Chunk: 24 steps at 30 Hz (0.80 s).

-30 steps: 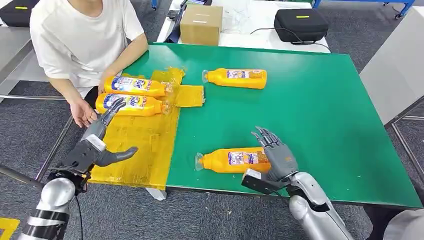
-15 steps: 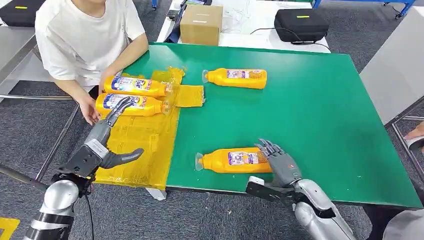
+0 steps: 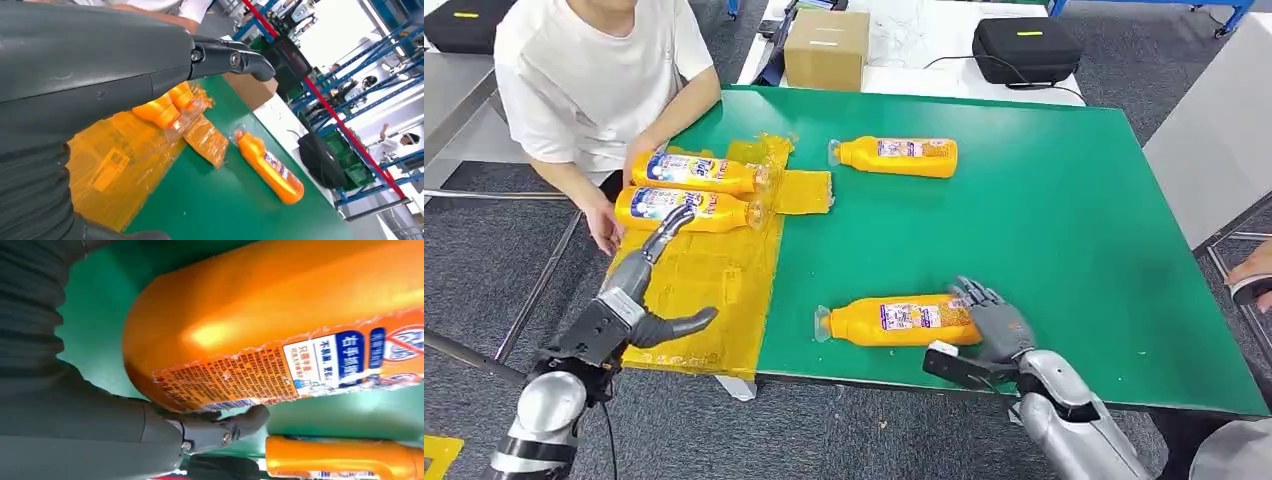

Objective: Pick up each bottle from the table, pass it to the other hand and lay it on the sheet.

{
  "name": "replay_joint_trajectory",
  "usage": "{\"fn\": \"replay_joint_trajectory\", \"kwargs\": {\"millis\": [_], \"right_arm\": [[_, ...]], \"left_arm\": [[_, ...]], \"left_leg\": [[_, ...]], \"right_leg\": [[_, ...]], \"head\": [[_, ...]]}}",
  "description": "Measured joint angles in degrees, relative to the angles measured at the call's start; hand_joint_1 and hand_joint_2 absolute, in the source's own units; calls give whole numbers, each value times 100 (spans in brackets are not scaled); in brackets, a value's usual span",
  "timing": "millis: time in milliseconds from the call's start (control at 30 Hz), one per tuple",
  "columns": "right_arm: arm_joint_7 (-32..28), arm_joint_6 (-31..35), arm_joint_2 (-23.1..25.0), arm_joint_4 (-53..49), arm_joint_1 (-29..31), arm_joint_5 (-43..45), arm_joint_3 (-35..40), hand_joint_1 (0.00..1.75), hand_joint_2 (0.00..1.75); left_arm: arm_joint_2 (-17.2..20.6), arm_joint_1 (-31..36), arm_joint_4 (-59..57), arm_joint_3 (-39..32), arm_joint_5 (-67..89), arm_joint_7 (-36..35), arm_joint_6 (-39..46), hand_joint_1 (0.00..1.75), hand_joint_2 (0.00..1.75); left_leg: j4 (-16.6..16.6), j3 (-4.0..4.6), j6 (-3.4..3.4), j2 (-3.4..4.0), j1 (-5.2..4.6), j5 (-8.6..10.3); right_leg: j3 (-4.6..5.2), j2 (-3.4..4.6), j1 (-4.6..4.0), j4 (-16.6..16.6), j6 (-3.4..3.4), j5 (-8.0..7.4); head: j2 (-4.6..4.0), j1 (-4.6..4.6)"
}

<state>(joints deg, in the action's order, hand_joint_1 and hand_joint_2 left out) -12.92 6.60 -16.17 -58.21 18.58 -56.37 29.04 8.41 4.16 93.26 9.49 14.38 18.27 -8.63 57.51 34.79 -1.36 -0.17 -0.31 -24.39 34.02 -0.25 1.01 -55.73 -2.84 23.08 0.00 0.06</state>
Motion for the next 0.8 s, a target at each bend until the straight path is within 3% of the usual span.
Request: {"fn": "replay_joint_trajectory", "kwargs": {"millis": [267,300,333,567,600,800], "right_arm": [[-142,-538,2,823,715,306,331,7,175],[-164,-613,2,939,803,363,383,133,175],[-177,-665,0,1049,883,422,431,140,175],[-315,-686,-9,1432,1095,619,610,145,175],[-334,-665,-9,1467,1106,638,632,154,175],[-374,-614,-7,1557,1161,739,702,166,175]], "left_arm": [[-37,63,-166,92,350,177,13,0,175],[-42,98,-212,114,354,184,15,0,175],[-46,125,-253,131,354,188,17,0,175],[-57,228,-424,149,348,225,24,0,175],[-59,233,-442,153,345,232,24,0,175],[-66,266,-496,175,345,252,24,0,175]], "left_leg": [[0,-19,-1,4,0,2],[0,-20,-4,4,0,3],[0,-22,-4,4,0,4],[1,-27,-9,3,0,8],[1,-27,-9,3,0,8],[1,-31,-9,1,0,8]], "right_leg": [[-11,1,0,1,1,-2],[-13,1,0,1,0,-3],[-15,1,0,2,-2,-4],[-21,1,0,2,-5,-8],[-21,1,0,2,-5,-8],[-24,1,0,2,-5,-8]], "head": [[0,2],[0,0],[0,2],[0,0],[0,0],[0,0]]}}
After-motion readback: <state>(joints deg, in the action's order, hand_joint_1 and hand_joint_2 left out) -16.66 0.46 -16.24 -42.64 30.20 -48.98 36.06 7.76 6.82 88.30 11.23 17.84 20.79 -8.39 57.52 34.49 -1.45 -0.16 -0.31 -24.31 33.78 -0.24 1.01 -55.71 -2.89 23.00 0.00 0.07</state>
